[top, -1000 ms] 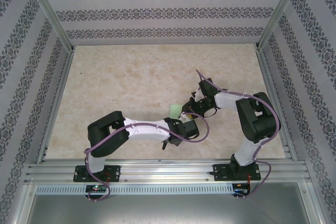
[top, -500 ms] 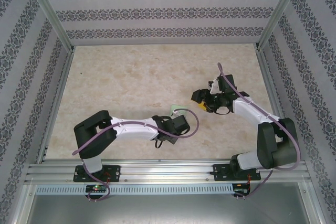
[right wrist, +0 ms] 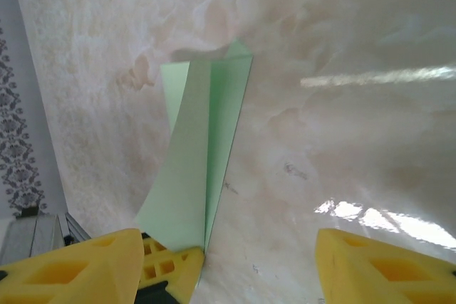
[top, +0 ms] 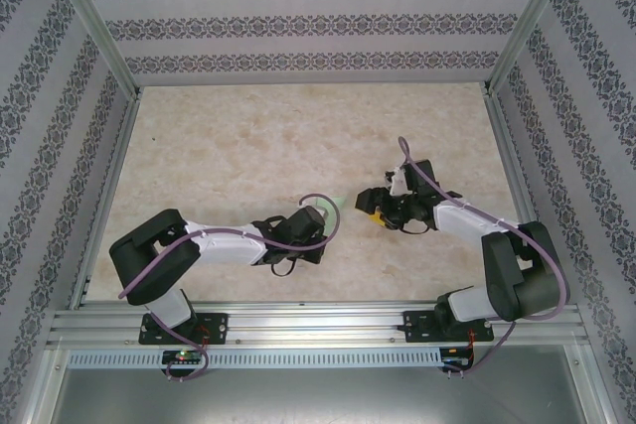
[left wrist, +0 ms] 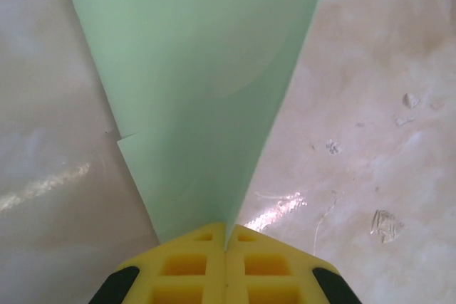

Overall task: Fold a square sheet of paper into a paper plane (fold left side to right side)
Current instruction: Fold the wing for the fifth time at the center of the table.

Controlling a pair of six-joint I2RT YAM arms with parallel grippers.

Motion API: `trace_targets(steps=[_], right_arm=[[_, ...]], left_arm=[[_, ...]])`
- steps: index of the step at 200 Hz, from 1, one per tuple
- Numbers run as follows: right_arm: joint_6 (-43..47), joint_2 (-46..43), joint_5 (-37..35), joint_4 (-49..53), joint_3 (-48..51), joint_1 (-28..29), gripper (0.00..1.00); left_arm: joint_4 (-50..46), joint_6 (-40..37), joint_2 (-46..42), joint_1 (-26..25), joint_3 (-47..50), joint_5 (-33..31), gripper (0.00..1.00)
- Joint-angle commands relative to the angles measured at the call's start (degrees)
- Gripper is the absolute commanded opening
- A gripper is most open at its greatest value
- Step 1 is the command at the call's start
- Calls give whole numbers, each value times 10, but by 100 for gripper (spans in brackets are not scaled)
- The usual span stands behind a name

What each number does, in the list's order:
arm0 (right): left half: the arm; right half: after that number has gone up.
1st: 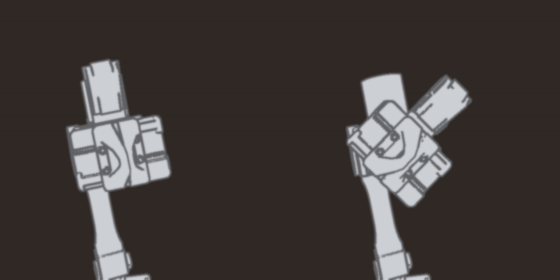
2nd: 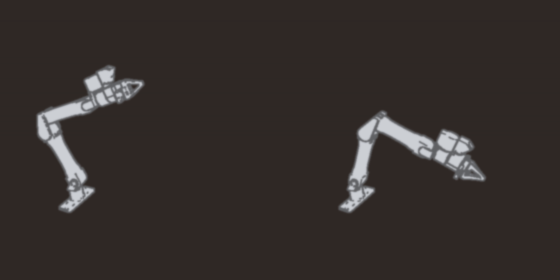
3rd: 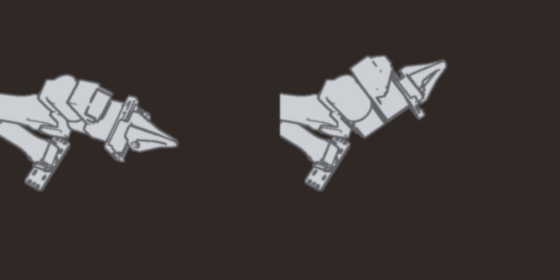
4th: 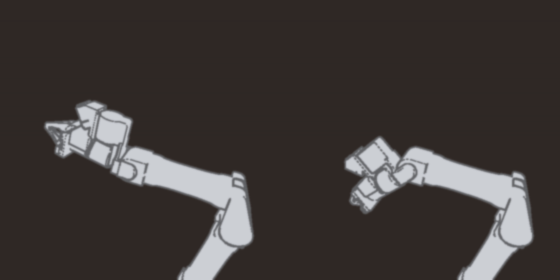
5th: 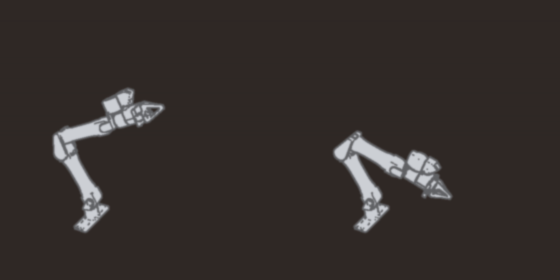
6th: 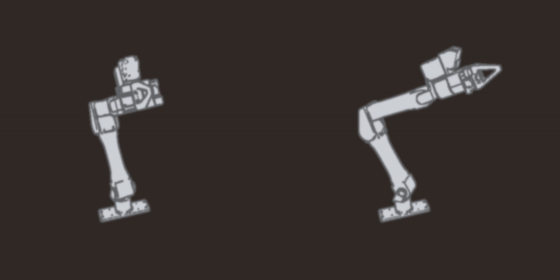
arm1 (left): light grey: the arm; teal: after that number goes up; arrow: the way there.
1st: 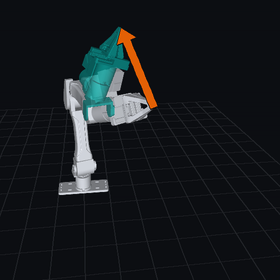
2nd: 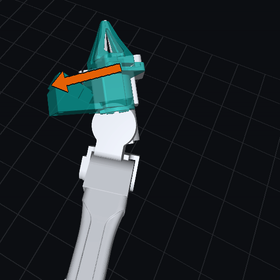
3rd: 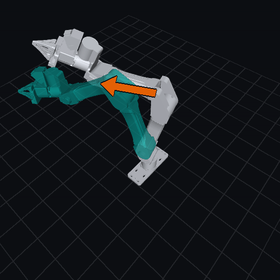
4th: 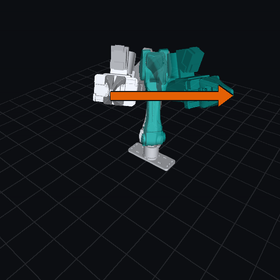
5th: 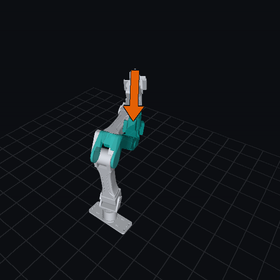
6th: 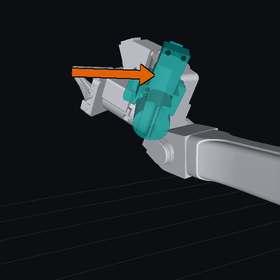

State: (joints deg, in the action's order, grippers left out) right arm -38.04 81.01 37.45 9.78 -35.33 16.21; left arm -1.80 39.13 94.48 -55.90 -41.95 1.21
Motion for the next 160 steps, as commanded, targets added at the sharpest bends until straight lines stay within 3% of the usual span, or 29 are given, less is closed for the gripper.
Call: trace_targets(steps=[1,50,160], right_arm=[[-2,2,-19,-54,10,28,66],[-7,49,-46,-86,1,86,66],[-41,117,-65,-158,-15,135,59]], left_arm=[[95,37,-12,19,25,51,3],[131,56,-20,46,42,93,3],[172,102,7,73,45,144,2]])
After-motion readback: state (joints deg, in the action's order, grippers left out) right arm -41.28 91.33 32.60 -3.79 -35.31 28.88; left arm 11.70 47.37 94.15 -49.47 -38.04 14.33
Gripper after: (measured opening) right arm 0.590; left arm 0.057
